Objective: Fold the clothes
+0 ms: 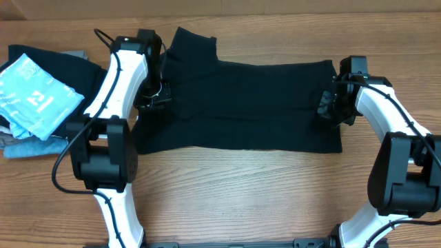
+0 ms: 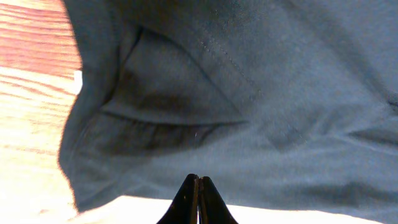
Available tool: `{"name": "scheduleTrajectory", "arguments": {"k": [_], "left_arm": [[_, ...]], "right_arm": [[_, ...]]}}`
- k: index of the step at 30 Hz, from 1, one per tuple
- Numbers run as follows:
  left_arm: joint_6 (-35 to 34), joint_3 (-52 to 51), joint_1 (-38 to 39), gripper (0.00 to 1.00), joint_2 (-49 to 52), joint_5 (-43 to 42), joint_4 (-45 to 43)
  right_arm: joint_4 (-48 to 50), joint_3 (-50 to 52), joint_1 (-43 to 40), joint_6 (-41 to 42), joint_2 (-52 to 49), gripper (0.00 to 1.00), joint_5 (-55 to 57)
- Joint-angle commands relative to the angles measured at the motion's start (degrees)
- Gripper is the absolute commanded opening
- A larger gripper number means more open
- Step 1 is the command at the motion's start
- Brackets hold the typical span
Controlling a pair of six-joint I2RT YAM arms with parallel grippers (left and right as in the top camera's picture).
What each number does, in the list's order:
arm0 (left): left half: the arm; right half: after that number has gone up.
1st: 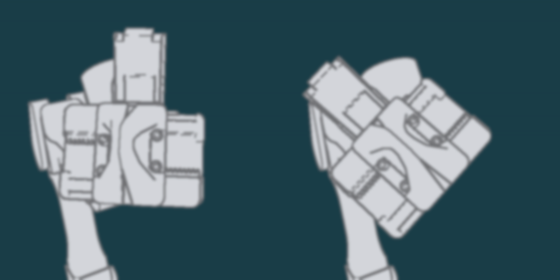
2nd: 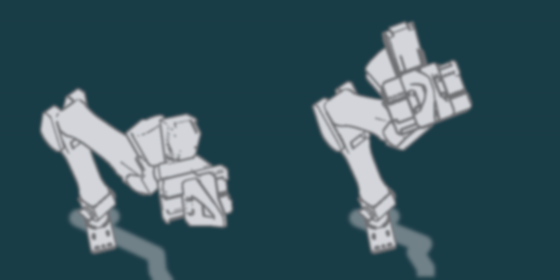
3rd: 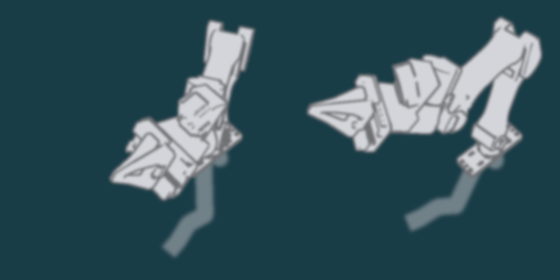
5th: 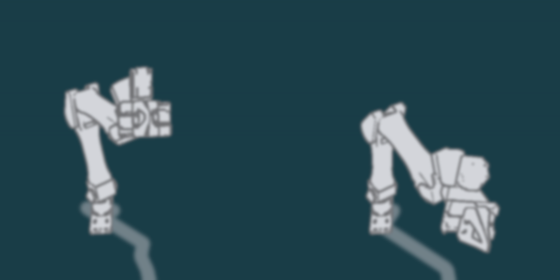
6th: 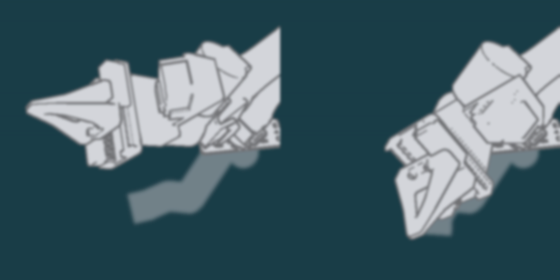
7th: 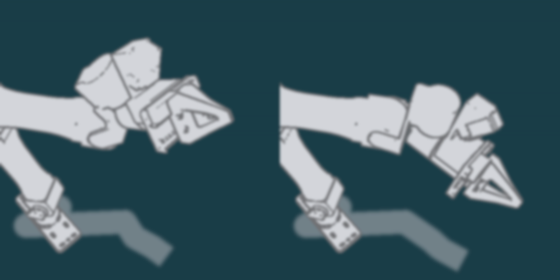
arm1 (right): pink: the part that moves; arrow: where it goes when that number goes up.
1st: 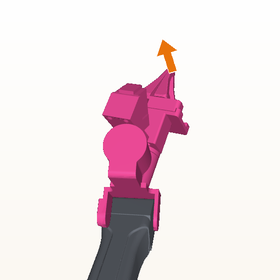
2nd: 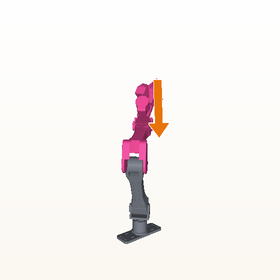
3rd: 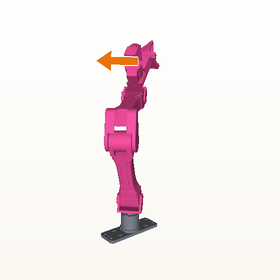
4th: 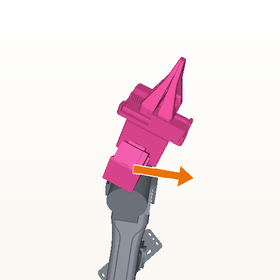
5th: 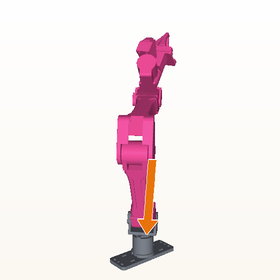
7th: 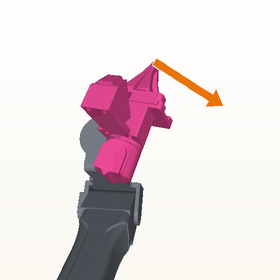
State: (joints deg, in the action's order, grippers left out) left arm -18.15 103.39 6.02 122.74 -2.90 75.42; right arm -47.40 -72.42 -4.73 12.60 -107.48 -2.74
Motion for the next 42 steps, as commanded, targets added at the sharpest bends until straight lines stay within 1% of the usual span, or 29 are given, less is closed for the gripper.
{"name": "scheduleTrajectory", "arguments": {"k": [1, 10, 16, 21, 24, 28, 29, 31, 34, 38, 40, 42], "left_arm": [[1.5, -0.7, 0.1, 0.04, 2.1, -1.2, -0.7], [1.5, -0.7, 0.1, 0.04, 2.3, -1.5, -3.4], [1.5, -0.7, 0.1, 0.04, 2.3, -1.6, -5.6], [1.6, -0.7, 0.1, 0.04, 2.3, -2.0, -7.8], [4.7, -0.7, 0.1, 0.04, 2.3, -4.2, -10.8], [4.7, -0.7, 0.1, 0.04, 2.5, -4.2, -14.3], [4.7, -0.8, 0.1, 0.04, 2.7, -4.2, -15.6], [4.2, -0.9, 0.2, 0.04, 3.6, -4.7, -17.6], [3.8, -0.9, 0.2, 0.04, 6.5, -6.7, -18.3], [4.6, -0.9, 0.2, 0.04, 12.0, -7.9, -18.7], [4.9, -0.1, 0.2, 0.04, 11.1, -6.7, -20.2], [4.9, 3.7, 0.1, 0.04, 9.0, -6.3, -20.7]], "right_arm": [[2.8, 0.6, 0.2, -0.7, 0.0, 0.04, -0.4], [12.5, 5.4, 0.2, -0.7, 0.0, 0.04, -0.3], [24.4, 8.2, 0.2, -0.7, 0.0, 0.04, 0.8], [28.1, 8.7, 0.2, -0.7, 0.0, 0.04, 0.7], [27.3, 7.6, 0.2, -0.7, 0.1, 0.04, -1.2], [22.9, 5.9, 0.2, -0.7, 0.1, 0.04, -9.6], [22.2, 5.9, 0.2, -0.7, 0.1, 0.04, -10.3], [20.7, 5.9, 0.2, -0.7, 0.1, 0.04, -10.2], [19.7, 5.9, 0.2, -2.5, 0.1, 0.04, -10.2], [19.0, 5.9, 0.2, -2.7, 0.1, 0.04, -9.7], [19.2, 5.9, 0.2, -2.7, 0.1, 0.04, -9.7], [20.1, 5.9, 0.2, -2.7, 0.1, 0.04, -9.8]]}}
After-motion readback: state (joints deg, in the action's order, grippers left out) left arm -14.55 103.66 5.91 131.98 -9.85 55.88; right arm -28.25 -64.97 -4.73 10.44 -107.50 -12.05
